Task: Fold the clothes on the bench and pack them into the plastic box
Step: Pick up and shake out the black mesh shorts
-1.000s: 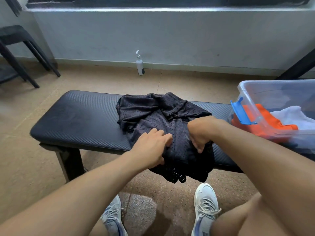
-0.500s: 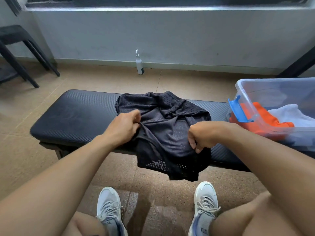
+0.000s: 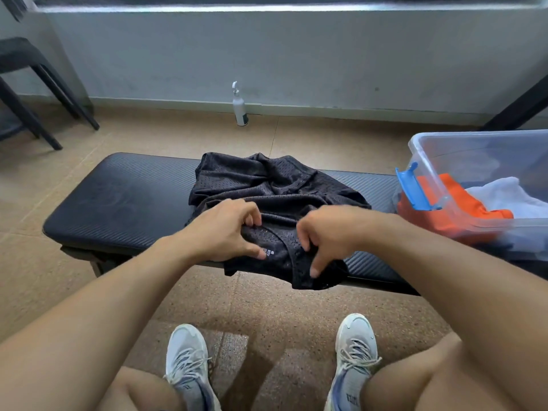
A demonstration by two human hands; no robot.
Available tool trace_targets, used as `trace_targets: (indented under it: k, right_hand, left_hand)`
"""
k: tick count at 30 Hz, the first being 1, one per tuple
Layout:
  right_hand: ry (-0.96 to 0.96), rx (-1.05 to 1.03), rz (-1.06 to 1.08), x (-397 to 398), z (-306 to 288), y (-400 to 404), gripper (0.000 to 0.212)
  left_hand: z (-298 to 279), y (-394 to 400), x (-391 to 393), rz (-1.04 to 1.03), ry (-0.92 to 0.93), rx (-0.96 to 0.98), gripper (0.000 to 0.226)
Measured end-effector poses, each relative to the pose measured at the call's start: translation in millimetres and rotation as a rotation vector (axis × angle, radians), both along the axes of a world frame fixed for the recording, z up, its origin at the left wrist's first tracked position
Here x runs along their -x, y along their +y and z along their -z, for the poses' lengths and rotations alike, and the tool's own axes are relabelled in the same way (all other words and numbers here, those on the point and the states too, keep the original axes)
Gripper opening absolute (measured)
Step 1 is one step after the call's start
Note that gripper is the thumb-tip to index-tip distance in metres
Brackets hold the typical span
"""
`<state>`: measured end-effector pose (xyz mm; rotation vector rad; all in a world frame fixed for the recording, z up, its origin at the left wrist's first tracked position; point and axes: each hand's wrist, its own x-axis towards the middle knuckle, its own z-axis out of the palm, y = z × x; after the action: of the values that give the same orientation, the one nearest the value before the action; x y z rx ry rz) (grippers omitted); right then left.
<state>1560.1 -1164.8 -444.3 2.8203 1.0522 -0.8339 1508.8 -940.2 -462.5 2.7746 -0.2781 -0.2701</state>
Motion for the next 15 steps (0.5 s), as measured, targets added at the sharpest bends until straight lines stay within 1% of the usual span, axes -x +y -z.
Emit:
trace_targets:
  k: [1,3,4,5,6,7,9,10,11,12,14,15]
  right_hand:
    - [-0.026,0.092,-0.053,8.4,5.1,1.9,0.066]
    - [-0.187,0.205,-0.142,26.1,20.4,3.0,0.081]
    - [-0.269,0.216,-0.158,33.7,27.3,5.4,0.080]
    - [-0.331,0.203,-0.154,38.8,32.2,7.8,0.069]
    - [-0.367,0.168,-0.142,41.3,33.9,10.0,0.053]
    - [-0.376,0.129,-0.128,40.8,33.2,11.1,0.039]
    - [-0.323,0.041,-0.109,35.3,22.5,10.6,0.020]
    - [-0.267,-0.024,-0.072,30.8,14.2,8.5,0.012]
    - [-0.190,-0.106,-0.009,24.4,6.3,6.2,0.014]
    - [-0.099,-0.230,0.084,17.2,0.4,3.0,0.019]
    - [0.094,-0.625,0.343,7.3,-9.2,-1.1,0.022]
    - [0.170,-0.833,0.484,3.3,-11.9,-2.2,0.022]
  left_hand:
    - [1.1,1.6,1.3,0.001,0.063,-0.040,0.056]
    - [6.1,3.2,4.0,0.013,0.166,-0.090,0.066]
    - [9.4,2.7,5.5,0.029,0.185,-0.136,0.071]
    - [13.6,0.9,7.5,0.048,0.175,-0.181,0.074]
    - [18.2,-2.1,10.5,0.063,0.138,-0.225,0.076]
    - [22.1,-5.6,12.8,0.070,0.085,-0.261,0.074]
    - [25.8,-9.5,15.0,0.071,-0.017,-0.305,0.060]
    - [26.0,-9.1,14.5,0.077,-0.031,-0.303,0.049]
    - [24.0,-7.4,14.3,0.086,-0.019,-0.270,0.039]
    - [20.8,-4.4,13.7,0.082,0.023,-0.191,0.030]
    - [8.8,0.6,13.5,0.032,0.093,0.056,0.022]
    - [2.5,2.4,12.7,-0.021,0.081,0.186,0.019]
